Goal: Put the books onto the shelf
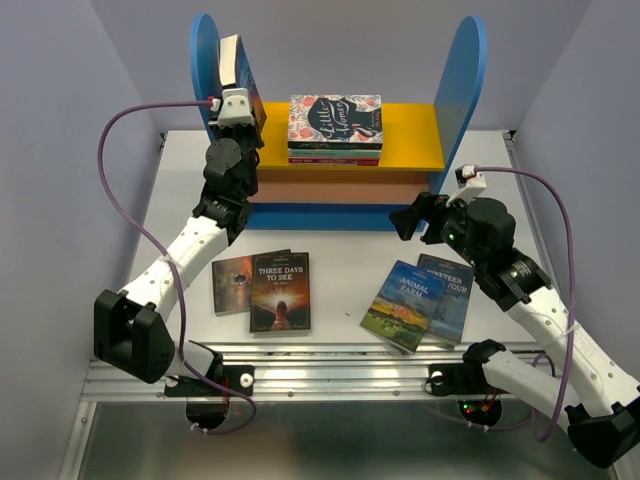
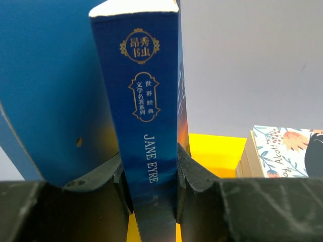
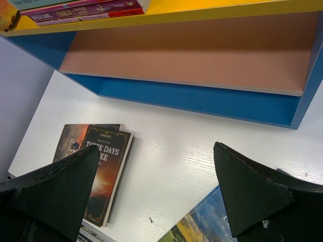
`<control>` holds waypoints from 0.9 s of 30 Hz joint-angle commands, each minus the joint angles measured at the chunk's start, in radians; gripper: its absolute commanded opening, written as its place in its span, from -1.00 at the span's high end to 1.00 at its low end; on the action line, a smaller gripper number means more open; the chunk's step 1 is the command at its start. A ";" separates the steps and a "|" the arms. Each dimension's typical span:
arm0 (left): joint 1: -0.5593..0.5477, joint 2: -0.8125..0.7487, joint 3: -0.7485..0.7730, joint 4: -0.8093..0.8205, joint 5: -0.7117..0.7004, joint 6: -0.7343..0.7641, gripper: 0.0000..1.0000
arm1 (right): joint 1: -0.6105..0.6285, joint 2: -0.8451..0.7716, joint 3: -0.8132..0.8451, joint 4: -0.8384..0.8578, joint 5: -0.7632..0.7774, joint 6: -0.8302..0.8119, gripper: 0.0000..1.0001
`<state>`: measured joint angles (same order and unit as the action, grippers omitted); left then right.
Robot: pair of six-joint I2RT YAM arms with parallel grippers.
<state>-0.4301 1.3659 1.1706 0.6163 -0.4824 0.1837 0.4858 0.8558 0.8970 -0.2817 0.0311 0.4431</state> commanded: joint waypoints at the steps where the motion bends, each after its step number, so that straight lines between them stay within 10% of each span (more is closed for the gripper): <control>1: 0.008 -0.028 -0.002 0.186 -0.042 0.028 0.76 | 0.002 -0.004 0.028 0.016 0.012 -0.017 -1.00; 9: 0.008 -0.040 -0.015 0.195 -0.025 0.025 0.24 | 0.002 -0.008 0.025 0.016 0.013 -0.015 -1.00; 27: 0.008 -0.064 -0.045 0.189 -0.005 0.007 -0.12 | 0.002 -0.011 0.023 0.016 0.012 -0.027 -1.00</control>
<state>-0.4236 1.3594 1.1370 0.7223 -0.4919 0.1925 0.4858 0.8577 0.8967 -0.2840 0.0315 0.4355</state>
